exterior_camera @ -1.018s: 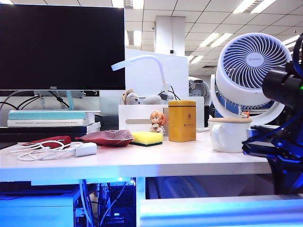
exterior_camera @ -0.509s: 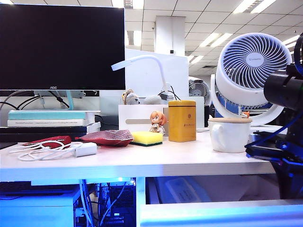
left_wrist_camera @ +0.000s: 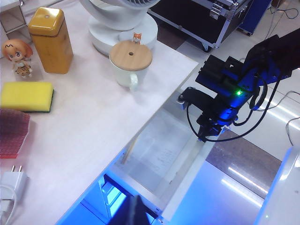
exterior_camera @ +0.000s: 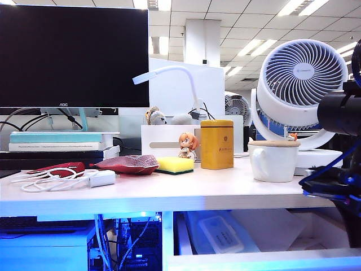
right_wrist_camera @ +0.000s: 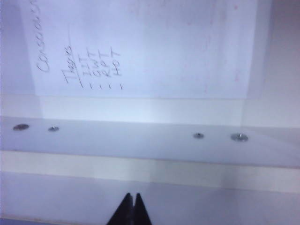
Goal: Open the drawer, place the cleaning sponge inside, then close the drawer.
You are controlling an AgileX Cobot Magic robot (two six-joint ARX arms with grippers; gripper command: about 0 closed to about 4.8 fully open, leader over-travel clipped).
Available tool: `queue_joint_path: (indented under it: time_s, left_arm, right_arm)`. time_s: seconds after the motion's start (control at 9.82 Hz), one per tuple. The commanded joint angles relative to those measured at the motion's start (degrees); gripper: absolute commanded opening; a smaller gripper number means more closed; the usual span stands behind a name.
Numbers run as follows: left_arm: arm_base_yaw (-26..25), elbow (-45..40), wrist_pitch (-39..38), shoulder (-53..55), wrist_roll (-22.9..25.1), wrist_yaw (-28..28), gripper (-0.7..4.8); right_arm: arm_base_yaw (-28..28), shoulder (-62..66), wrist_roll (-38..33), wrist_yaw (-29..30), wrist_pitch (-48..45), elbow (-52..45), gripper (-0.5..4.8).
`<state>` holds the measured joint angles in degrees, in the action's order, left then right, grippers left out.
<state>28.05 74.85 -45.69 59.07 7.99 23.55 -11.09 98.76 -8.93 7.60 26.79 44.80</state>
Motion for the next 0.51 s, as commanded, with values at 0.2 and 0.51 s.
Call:
queue_joint_path:
  time_s: [0.2,0.51]
  left_arm:
    - [0.00,0.28,0.55,-0.13,0.39,0.26,-0.05]
    - [0.00,0.28,0.55,-0.13,0.39,0.26,-0.05]
  right_arm:
    - [0.00,-0.07,0.02,0.26,6.93,0.09,-0.06]
    - [0.00,-0.07,0.00,0.26,10.43,0.09,-0.06]
